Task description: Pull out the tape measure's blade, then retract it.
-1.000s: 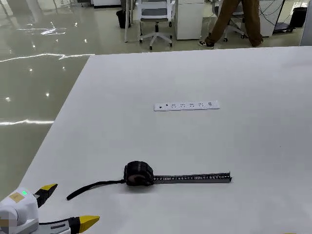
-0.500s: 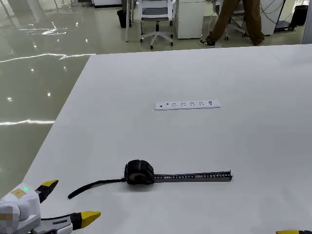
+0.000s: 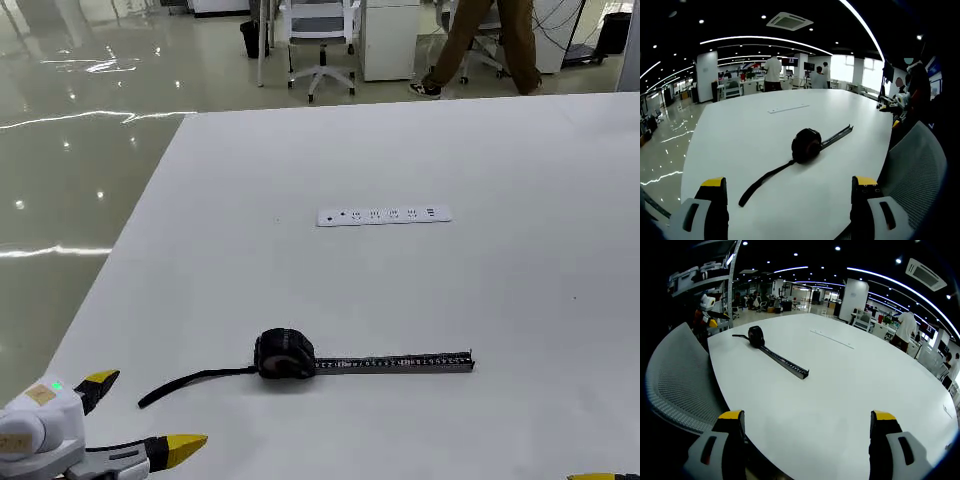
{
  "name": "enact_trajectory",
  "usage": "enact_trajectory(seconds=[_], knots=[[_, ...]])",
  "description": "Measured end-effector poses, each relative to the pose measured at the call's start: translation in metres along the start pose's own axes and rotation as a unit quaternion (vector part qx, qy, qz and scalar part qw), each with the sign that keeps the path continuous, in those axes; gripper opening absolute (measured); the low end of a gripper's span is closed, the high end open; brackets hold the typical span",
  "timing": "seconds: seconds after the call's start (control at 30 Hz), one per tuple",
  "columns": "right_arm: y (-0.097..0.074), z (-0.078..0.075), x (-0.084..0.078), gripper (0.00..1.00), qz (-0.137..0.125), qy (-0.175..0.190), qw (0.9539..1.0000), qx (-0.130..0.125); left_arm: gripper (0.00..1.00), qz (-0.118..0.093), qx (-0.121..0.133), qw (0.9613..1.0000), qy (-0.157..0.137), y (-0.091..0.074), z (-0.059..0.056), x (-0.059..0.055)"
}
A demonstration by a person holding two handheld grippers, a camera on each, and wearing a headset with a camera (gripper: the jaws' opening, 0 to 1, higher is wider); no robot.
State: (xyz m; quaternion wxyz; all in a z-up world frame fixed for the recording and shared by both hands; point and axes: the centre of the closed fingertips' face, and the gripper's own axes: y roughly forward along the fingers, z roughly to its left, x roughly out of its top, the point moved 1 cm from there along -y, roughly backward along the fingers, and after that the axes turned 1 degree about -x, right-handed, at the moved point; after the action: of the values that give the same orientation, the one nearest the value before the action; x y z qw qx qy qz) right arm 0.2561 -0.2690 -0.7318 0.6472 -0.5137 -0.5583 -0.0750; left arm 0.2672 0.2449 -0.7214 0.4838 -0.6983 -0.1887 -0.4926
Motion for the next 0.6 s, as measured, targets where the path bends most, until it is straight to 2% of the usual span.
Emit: enact_trajectory(seconds=[0.6], knots=[[-0.0044,-0.0036,0.0007,1.0,0.0,-0.005,1.0,0.006,1.0,-0.006,0.0,1.0,0.0,0.0039,-0.0041,0.0052]])
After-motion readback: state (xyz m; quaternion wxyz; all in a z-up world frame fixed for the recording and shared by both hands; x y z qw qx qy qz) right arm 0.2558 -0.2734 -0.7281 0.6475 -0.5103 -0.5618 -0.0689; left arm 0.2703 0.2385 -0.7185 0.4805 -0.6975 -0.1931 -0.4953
